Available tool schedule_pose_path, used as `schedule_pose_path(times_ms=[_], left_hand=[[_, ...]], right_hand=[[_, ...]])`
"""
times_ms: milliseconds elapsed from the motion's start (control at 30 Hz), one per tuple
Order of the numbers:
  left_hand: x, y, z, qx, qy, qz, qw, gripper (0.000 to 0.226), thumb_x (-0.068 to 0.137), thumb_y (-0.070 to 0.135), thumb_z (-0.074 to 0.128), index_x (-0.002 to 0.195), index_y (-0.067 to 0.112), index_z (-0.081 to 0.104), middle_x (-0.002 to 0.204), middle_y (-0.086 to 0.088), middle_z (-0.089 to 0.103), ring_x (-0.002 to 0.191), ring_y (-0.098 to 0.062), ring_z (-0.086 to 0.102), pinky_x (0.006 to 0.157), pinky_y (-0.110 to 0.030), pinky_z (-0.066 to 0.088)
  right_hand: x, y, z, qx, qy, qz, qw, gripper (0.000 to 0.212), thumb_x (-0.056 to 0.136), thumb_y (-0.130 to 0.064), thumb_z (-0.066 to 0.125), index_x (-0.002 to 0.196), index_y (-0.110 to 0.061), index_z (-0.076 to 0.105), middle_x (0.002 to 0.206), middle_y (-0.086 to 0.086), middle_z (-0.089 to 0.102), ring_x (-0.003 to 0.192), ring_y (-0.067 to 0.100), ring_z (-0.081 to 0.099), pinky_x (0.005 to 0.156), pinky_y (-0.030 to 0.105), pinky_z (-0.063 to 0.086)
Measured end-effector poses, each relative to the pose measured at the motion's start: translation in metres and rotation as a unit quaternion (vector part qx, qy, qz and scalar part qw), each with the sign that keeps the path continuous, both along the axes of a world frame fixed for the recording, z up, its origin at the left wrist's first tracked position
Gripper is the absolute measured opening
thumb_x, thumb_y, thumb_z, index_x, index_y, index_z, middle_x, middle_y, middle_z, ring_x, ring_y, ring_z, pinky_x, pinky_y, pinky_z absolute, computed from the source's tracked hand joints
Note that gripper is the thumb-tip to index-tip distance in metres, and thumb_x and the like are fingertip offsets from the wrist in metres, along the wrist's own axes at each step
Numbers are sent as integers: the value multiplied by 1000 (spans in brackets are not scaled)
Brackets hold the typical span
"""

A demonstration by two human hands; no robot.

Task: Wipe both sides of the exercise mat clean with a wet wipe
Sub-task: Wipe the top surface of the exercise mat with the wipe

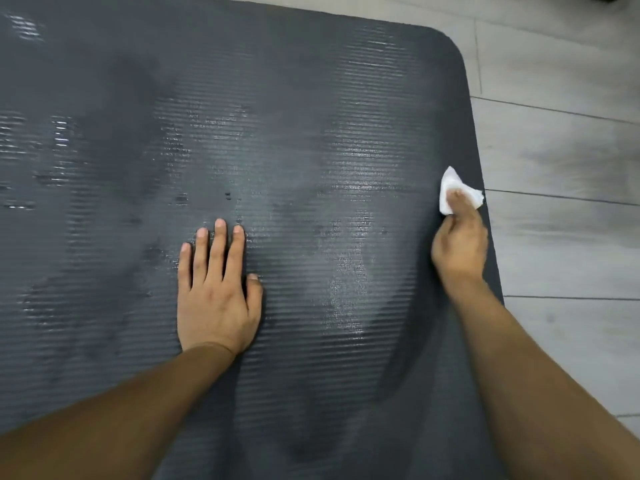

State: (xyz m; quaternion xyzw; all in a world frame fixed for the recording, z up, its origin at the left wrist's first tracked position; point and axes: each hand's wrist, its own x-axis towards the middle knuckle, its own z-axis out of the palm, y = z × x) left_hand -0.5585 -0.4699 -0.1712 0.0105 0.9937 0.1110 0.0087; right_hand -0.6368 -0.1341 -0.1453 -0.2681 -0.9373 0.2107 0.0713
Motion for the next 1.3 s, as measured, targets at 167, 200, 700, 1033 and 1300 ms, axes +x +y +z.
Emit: schedule_pose_path(times_ms=[167, 200, 700, 1033, 1300], left_hand=[[-1, -1, -2, 8, -9, 3, 1000, 68, 98, 35, 36, 162, 14, 27, 170, -11, 22, 158, -31, 16, 130, -47, 3], [-1, -2, -3, 17, -9, 3, 1000, 68, 98, 36, 35, 162, 14, 27, 170, -11, 22, 158, -31, 16, 130, -46, 2], [127, -38, 52, -83, -230, -213, 946, 127, 68, 93, 48, 165, 30, -6, 173, -12, -7, 158, -41, 7, 123, -65, 18], [124, -29, 55, -125, -310, -193, 923, 141, 73, 89, 57, 142, 31, -51, 154, -5, -52, 149, -35, -38, 123, -61, -15], [125, -30, 52, -123, -309, -196, 923, 141, 70, 91, 56, 143, 33, -49, 155, -4, -52, 150, -35, -36, 123, -62, -14]], right_hand=[[-16, -105, -15, -60, 104, 160, 980, 43, 84, 7, 44, 120, -6, 62, 118, 14, 63, 108, 34, 58, 97, 37, 42], [-14, -147, -16, -73, 119, 257, 956, 39, 83, 8, 45, 116, -2, 64, 117, 16, 65, 109, 35, 59, 99, 38, 43], [41, -16, 14, 2, -43, -11, 999, 26, 89, -6, 37, 108, -13, 53, 106, 13, 58, 95, 39, 57, 84, 43, 45], [61, -206, -4, -23, 1, 464, 886, 50, 89, -6, 44, 135, -22, 52, 141, 1, 52, 128, 23, 49, 107, 38, 39], [81, -5, 20, -13, 7, 16, 1000, 24, 77, -4, 34, 78, -28, 29, 86, -4, 33, 76, 17, 27, 71, 29, 33]])
